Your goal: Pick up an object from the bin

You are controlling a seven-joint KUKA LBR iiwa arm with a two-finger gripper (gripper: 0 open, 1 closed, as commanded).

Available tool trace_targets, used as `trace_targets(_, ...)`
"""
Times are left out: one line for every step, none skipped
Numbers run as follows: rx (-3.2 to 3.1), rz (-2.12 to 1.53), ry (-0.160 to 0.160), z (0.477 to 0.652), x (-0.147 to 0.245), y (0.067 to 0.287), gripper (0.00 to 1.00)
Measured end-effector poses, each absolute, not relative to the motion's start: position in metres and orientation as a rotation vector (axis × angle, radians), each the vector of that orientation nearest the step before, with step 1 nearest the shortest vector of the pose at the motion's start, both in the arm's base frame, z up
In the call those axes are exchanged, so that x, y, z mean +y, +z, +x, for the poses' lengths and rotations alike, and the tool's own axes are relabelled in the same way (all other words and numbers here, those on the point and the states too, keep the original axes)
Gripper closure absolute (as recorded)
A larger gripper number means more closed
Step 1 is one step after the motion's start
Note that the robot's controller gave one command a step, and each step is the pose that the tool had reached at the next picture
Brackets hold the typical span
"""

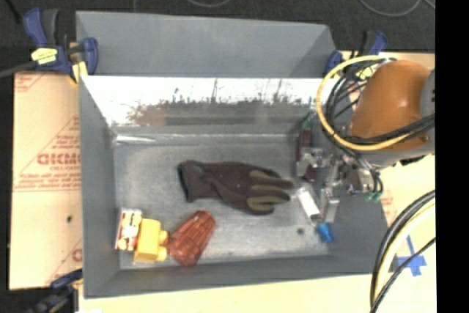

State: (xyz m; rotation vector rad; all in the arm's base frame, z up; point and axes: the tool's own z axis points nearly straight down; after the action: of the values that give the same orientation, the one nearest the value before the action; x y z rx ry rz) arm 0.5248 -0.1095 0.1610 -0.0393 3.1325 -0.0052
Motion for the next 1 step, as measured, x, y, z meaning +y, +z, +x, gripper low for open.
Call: trace_targets(3.129, 0.105, -0.001, 0.5219, -0.0914, 0.1124, 0.0)
